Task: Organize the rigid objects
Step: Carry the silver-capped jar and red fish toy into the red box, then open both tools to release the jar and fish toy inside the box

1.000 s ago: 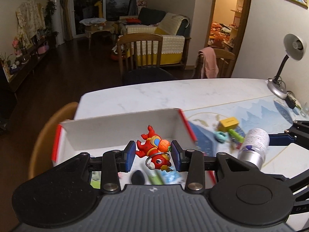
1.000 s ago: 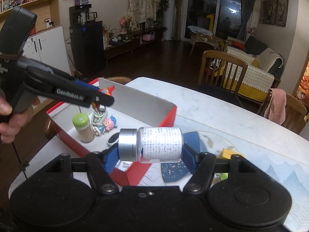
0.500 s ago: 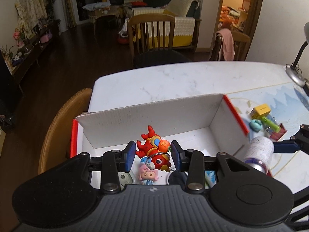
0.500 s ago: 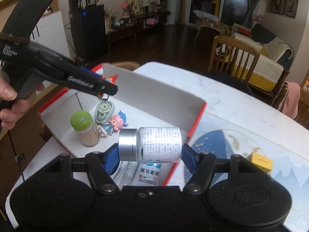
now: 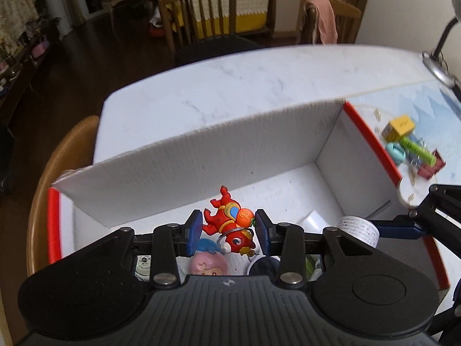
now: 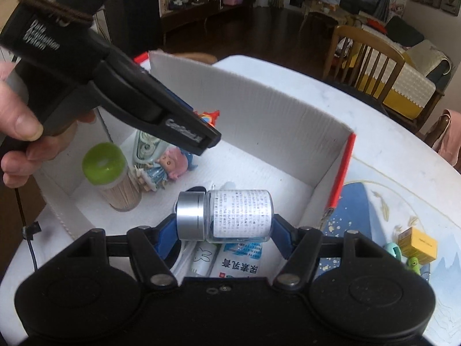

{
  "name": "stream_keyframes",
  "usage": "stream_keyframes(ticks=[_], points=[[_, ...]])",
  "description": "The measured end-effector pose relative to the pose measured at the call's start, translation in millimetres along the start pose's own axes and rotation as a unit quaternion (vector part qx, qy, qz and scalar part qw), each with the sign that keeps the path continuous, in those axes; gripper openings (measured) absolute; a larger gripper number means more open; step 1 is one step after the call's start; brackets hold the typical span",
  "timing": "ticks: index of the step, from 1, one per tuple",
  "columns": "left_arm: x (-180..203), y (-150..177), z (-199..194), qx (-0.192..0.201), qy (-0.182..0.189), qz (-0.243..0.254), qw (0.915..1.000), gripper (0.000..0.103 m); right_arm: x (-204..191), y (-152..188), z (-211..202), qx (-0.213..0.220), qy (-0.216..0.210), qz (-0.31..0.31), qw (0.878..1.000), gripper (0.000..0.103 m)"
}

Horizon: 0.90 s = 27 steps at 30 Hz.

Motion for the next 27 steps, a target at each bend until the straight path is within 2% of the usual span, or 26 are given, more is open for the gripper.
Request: stream_keyframes(ticks=[9,15,27], points=[[10.9,9.6,16.4,-0.04,0.006,0.025,0.9989,0.039,-11.1,2.5,11.1,-0.019,-0.002,-0.017,1.0,0.067],[10.3,13.8,27.3,-0.068,-0.002,0.028,0.9973,0.04,-13.7,3.3,15.5,-0.024,0.012,-0.025,0.999,0.068],[9.6,13.1,23.2,-0.063,-0.002,0.02,0.9978,0.04,-10.8,-2.0,5.8,-0.012,0.008,-0.01,1.0,0.07]])
Point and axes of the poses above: each gripper's, at about its wrist camera, not at the fingertips, and z roughly the way its jaws point, x to its right, y to its underside, the point moved 7 cm from there along z, roughly the way its jaws point, and after that the axes turned 3 degrees about -y, right-handed, at the moved point
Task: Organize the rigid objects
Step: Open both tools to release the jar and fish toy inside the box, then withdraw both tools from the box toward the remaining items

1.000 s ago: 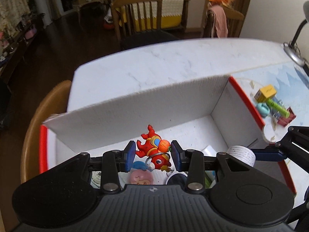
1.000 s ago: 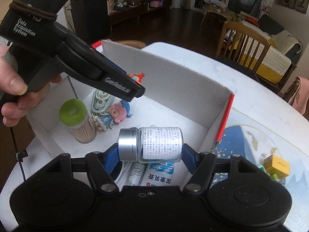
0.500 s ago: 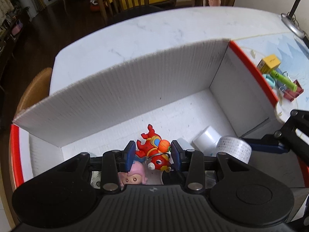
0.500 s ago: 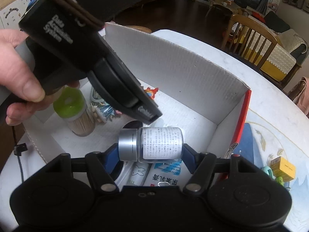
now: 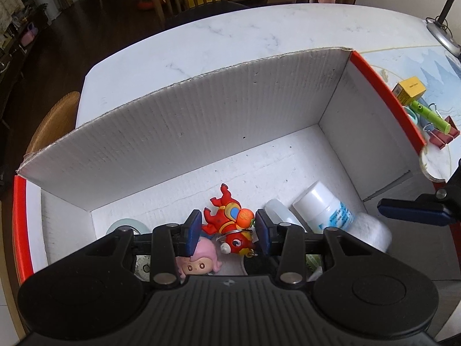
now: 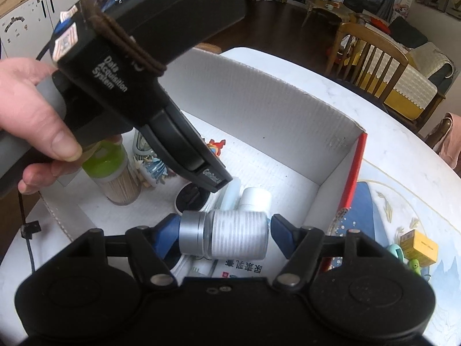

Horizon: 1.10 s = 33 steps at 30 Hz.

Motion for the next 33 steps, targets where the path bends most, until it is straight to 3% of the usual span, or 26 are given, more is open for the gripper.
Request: stream_keyframes(ticks=[11,15,33], points=[[1.1,3.3,-29.1,0.027,0.003,-0.013,0.9995,0.041,6.0,-2.5,-35.9,0.046,-0.011,0.028,0.998,0.07],[0.9,5.1,-45.6,0.046,0.005,-0.021,0.9987,0.052,7.8,-0.8,-51.8,0.064,-0.02,0.036,0.997,0.071],[17.5,25.9,-120.2,0.115,0.003,-0.055,0.9919,0.064,33.9,24.4,-129.2,0.139,-0.052,0.086,0.985,0.086]])
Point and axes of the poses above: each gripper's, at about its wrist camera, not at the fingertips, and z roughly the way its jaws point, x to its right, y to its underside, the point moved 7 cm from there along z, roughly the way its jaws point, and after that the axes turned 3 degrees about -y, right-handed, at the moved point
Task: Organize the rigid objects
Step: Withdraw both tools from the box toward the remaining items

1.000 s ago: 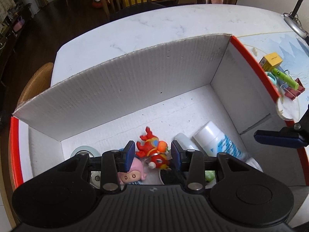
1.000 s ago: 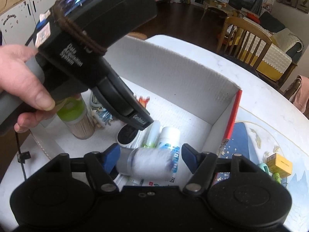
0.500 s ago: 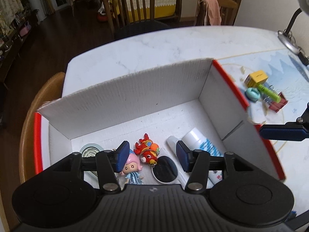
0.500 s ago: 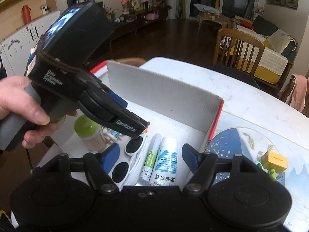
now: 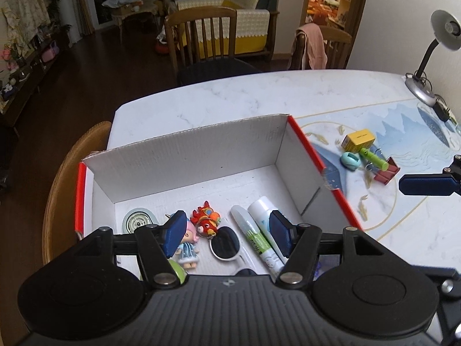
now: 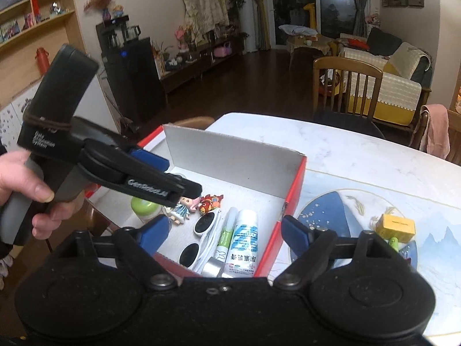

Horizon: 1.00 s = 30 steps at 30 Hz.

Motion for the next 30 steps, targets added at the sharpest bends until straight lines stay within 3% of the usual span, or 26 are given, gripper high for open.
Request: stream_keyframes(ticks=[12,30], points=[[36.6,8.0,-34.6,0.042,0.002,-0.031,0.9986,0.078,28.1,19.1,-52.9,0.036,-0.012,0.036,0.999,0.101],[132.7,1.4,-13.8,0.055,0.024,-0.041,0.9973,0.089,125.6,58.4,-100.5,0.045,0.025,0.094,0.994,0.102]])
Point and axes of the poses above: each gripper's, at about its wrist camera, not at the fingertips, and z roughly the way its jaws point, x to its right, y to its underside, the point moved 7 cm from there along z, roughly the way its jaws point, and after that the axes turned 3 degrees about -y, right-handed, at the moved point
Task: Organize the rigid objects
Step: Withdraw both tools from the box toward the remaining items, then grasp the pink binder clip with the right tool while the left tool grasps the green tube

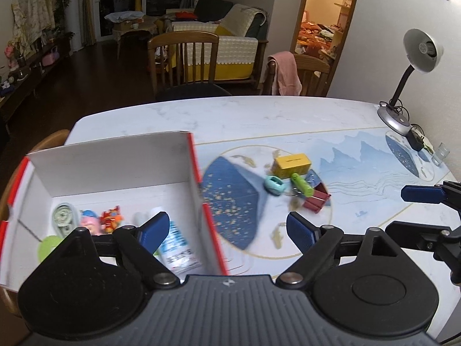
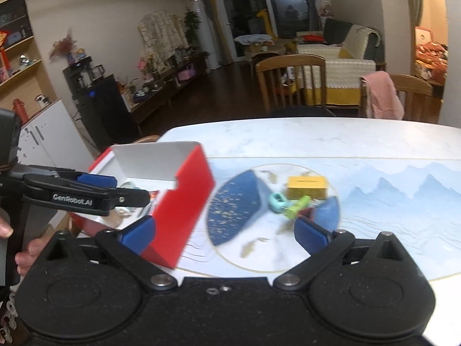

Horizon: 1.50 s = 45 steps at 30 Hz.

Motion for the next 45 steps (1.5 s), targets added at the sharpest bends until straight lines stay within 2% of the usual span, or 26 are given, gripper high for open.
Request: stream_keyframes(ticks=[12,22,32,38,45], points=[[53.1,-11.8,45.2,-0.014,0.008,0.011,0.9998,0.09,57.1,15.4,3.2,-0.025,0.028,-0.017,0.999,0.102],[84.6,-20.0,92.1,-0.035,-0.003,0.029,0.999,0.09,78.3,22.9,32.2,-0.044,0.026,-0.078,0.996,0.097],[95.9,-25.3,139.6,-0.067,-0.015,0.042,0.9968,0.09,96.5,32.8,72.3,-0.064,0.024,-0.112,0.991,0.083],[100.4,-29.8,159.8,-0.087,-0.003,0.035,0.9956,0.09,101.5,34.2,93.3,-0.07,0.023,-0.121,0.99,0.074],[104.4,-42.8,184.4,-0.122,0.007,0.031,0.992,0.089,104.3,32.9,111.6,-0.074,0.015,-0.121,0.99,0.069]])
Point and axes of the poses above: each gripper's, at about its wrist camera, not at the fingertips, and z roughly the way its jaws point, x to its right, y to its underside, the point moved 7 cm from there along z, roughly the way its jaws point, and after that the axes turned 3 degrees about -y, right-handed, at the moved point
